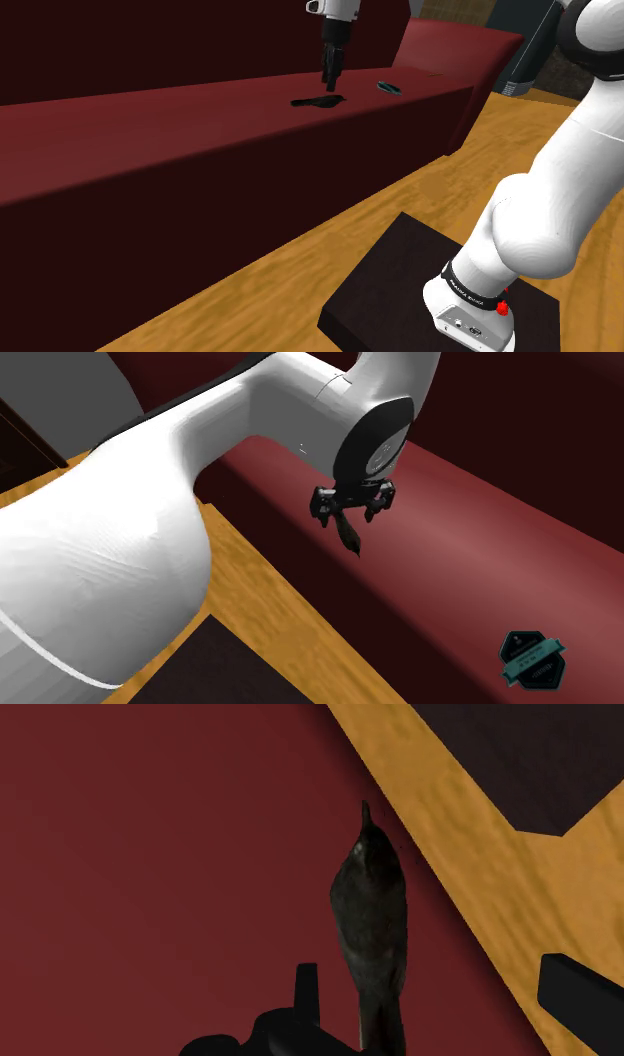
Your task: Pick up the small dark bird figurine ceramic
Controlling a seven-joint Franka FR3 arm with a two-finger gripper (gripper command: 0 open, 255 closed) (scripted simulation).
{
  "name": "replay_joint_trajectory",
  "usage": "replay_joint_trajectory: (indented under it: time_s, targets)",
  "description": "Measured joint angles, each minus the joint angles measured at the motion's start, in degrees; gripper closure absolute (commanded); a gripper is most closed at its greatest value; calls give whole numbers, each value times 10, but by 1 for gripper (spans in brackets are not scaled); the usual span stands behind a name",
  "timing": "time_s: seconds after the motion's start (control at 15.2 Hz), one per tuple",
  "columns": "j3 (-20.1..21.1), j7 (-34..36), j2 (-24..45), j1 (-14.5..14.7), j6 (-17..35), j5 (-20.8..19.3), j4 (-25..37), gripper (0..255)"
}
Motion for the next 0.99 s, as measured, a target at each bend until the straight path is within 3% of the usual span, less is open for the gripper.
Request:
replay_joint_trajectory:
  time_s: [0.2,0.59,0.66,0.99]
  targets:
    - [-1,-31,30,0,2,4,21,0]
    - [0,-36,30,1,47,4,-25,0]
    - [0,-36,29,1,50,4,-29,255]
    - [0,-36,28,1,53,4,-33,255]
